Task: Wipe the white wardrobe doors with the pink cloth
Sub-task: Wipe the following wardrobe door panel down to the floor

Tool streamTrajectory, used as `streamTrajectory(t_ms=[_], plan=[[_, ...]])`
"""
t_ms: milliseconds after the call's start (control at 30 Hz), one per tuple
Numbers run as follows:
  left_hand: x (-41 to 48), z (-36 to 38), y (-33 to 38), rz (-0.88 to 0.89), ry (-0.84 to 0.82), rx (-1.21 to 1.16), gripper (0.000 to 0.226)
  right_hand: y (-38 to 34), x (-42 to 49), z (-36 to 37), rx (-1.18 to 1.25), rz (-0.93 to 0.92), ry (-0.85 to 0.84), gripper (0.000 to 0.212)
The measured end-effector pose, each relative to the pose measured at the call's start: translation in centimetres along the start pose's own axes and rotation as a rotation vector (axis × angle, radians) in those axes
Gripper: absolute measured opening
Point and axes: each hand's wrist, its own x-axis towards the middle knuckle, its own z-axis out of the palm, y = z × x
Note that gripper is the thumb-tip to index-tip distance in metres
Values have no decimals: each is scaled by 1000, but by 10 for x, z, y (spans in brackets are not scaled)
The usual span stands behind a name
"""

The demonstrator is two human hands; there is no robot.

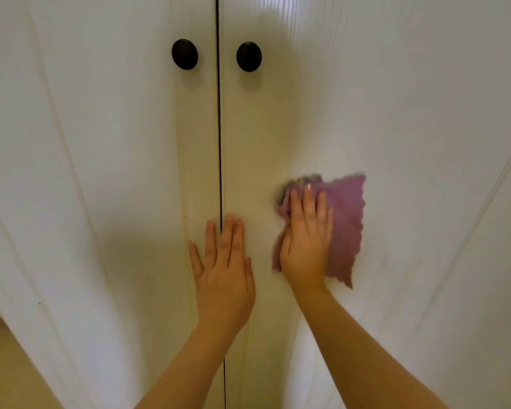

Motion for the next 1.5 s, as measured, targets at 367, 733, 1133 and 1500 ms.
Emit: streamTrajectory(t_ms=[367,733,1133,1500], plan=[[2,15,17,2,21,39,60,32,-21,-3,-65,63,-1,52],[7,30,71,120,36,14,56,65,-6,-20,-115,122,-94,63],[7,53,125,164,66,35,58,128,-43,-25,33,156,9,45],[6,70,152,145,78,68,62,176,-53,-30,48,157,49,43]])
